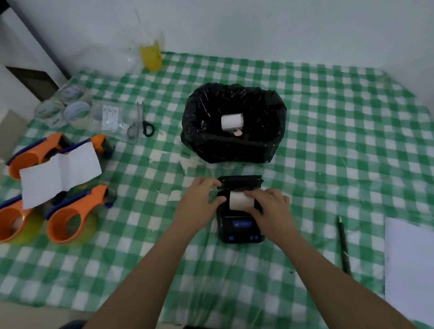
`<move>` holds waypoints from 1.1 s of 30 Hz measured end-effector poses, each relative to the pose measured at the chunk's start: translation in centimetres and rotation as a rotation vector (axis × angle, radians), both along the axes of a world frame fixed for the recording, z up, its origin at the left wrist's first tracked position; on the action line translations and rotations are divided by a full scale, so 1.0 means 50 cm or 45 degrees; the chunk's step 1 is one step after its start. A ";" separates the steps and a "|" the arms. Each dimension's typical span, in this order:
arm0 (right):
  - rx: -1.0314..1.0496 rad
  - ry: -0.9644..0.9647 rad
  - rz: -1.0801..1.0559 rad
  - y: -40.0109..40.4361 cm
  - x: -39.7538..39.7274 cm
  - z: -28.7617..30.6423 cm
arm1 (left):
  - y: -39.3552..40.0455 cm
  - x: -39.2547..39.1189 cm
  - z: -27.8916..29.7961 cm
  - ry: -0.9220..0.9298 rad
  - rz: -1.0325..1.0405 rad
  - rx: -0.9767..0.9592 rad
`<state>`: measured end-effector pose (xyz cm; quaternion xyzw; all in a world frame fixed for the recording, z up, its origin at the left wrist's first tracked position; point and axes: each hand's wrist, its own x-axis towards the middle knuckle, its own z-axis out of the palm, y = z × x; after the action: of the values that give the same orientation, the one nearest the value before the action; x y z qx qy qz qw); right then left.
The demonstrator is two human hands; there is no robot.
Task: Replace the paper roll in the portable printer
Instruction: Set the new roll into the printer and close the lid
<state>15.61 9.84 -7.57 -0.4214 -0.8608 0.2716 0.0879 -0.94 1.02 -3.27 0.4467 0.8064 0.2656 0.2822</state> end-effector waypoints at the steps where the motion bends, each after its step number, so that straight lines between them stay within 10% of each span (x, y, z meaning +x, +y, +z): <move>1: 0.022 -0.024 -0.007 0.001 -0.003 -0.006 | 0.001 -0.002 -0.002 0.015 0.012 0.013; 33: 0.417 -0.257 0.421 0.023 -0.004 -0.029 | 0.072 0.005 -0.039 0.067 -0.104 -0.085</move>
<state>15.39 11.01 -9.02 -0.2801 -0.9549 0.0956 0.0229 -0.68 4.60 -5.20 0.4764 0.8031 0.2148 0.2862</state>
